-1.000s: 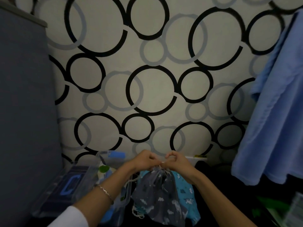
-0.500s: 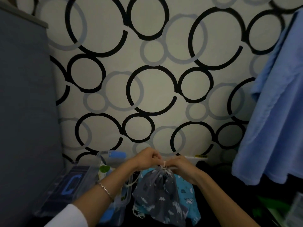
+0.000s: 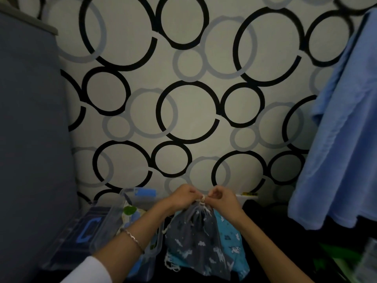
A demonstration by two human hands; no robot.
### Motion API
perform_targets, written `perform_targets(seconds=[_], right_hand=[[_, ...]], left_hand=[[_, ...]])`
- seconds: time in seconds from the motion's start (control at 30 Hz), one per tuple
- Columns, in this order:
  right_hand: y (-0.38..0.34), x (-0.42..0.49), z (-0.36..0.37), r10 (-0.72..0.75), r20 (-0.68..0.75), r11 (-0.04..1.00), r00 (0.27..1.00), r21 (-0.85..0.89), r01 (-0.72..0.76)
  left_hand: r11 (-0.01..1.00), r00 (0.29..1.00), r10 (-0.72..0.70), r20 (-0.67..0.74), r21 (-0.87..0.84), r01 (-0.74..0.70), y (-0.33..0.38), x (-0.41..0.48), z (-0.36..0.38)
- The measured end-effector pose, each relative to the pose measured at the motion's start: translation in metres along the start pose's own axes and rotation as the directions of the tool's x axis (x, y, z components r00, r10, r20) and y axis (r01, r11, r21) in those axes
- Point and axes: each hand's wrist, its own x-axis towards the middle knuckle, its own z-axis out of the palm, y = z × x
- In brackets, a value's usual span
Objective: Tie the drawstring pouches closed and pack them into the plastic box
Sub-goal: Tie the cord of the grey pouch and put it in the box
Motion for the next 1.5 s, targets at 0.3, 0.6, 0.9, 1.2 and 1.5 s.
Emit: perform_targets(seconds=[0.3, 0.6, 0.9, 1.2, 1.5], right_hand=[[0.004, -0.001, 0.001, -0.099, 0.056, 0.965, 0.994, -0.237, 0.109], [0.006, 0.008, -0.015, 0.271, 0.221, 0.894, 0.937, 0.302, -0.33], [0.015, 0.011, -0.039, 0.287, 0.351, 0.895, 0.891, 0.234, -0.38], [0.006, 0.021, -0.022, 0.367, 0.348, 0.884, 0.863, -0.42, -0.207], [0.01, 0.026, -0.007, 0.506, 0.511, 0.862, 0.695, -0.316, -0.396]], left_hand=[[0.942, 0.966, -0.196, 0.168, -0.241, 0.233, 0.006, -0.001, -0.005], [0.994, 0.986, -0.102, 0.13, -0.01, 0.105, 0.009, -0.009, -0.023], [0.947, 0.986, 0.165, -0.031, 0.285, -0.15, -0.005, -0.001, -0.028], [0.943, 0.973, 0.222, 0.056, 0.242, -0.229, -0.003, -0.001, -0.012], [0.877, 0.963, 0.265, 0.055, 0.4, -0.265, -0.003, -0.007, -0.007]])
